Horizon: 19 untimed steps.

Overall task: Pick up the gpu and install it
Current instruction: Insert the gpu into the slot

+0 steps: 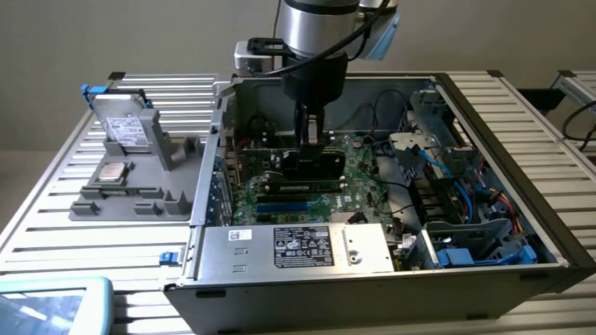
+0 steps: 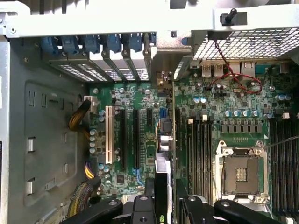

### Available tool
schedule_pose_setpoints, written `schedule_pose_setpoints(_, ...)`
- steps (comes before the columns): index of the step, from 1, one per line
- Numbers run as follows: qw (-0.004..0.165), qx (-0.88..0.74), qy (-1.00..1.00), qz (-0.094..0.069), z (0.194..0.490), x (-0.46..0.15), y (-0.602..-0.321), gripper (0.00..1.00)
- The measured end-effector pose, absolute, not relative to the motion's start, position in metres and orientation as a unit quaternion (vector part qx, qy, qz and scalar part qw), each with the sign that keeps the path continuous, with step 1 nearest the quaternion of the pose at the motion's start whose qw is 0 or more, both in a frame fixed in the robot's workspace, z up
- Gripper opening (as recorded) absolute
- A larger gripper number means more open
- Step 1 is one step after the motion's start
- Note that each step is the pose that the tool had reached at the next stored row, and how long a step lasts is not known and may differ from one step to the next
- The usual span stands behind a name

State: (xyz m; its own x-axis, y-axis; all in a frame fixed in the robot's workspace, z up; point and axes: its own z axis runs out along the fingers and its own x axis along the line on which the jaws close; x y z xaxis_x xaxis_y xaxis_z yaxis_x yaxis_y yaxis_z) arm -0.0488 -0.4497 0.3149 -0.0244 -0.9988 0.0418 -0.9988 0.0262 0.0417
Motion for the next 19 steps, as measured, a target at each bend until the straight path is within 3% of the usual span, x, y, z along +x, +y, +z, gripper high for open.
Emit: schedule_pose_setpoints(19,0.032,0.698,-0.715,-0.002,0.288,-0.054,-0.456,0.27)
